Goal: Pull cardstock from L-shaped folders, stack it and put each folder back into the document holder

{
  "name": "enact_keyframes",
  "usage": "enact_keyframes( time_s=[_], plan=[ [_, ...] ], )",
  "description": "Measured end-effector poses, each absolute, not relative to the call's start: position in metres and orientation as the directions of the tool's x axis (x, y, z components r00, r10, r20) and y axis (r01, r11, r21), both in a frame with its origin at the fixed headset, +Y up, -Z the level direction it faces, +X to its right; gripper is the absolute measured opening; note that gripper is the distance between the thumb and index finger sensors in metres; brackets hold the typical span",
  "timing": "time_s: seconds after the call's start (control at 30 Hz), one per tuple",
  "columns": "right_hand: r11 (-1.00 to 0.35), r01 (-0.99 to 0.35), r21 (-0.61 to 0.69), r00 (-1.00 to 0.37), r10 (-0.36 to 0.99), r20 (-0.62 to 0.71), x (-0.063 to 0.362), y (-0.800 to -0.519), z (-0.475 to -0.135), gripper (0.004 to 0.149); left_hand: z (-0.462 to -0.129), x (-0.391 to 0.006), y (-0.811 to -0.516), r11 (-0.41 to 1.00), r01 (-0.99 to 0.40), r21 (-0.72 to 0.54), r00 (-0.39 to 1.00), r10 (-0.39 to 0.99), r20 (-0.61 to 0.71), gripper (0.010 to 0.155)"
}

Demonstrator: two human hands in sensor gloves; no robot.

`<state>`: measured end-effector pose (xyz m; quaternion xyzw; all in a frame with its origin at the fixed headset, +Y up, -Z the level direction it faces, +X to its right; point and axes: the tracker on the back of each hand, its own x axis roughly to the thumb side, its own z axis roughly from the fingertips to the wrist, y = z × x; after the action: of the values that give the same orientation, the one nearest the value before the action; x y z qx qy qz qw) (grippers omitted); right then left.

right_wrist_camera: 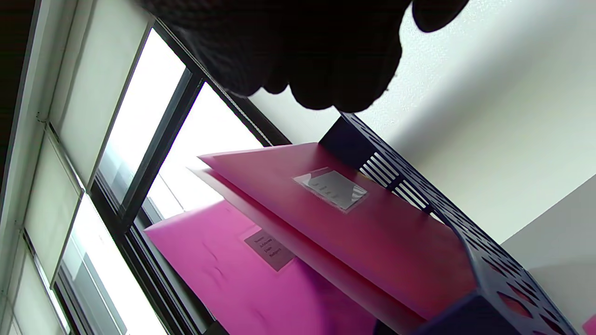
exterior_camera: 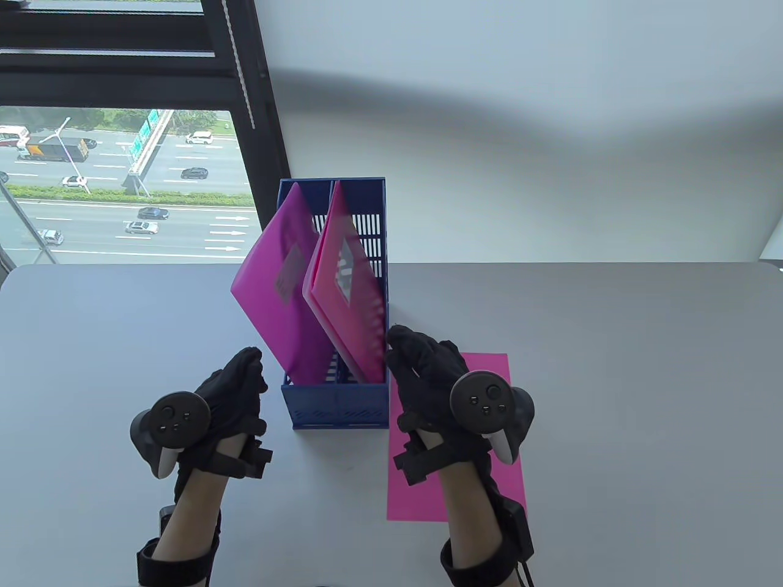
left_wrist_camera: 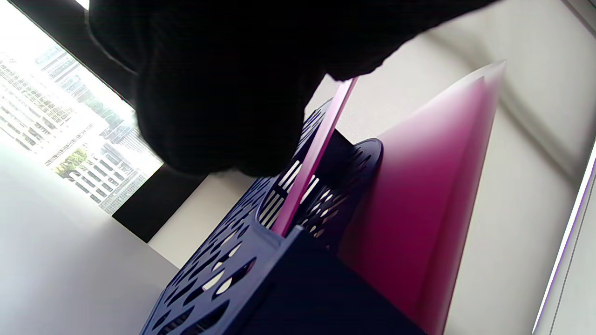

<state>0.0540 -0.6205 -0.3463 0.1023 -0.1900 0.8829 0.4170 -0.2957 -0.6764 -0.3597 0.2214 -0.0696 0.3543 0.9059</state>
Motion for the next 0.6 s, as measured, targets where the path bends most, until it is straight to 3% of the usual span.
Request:
enact_keyframes(
  time_s=[0.2,0.6],
  plan=[
    [-0.723,-0.55,-0.419,-0.835,0.492,0.247,0.019,-0.638,-0.358,0.052,-0.36,-0.294,-0.677,0.656,-0.671,0.344,0.741,0.608,0.285,0.048],
    [-0.818,-0.386,-0.426,-0.921,0.369,0.126,-0.016,-0.667,-0.383,0.063,-0.361,-0.3,-0.678,0.647,-0.684,0.336,0.728,0.626,0.278,0.048]
  ],
)
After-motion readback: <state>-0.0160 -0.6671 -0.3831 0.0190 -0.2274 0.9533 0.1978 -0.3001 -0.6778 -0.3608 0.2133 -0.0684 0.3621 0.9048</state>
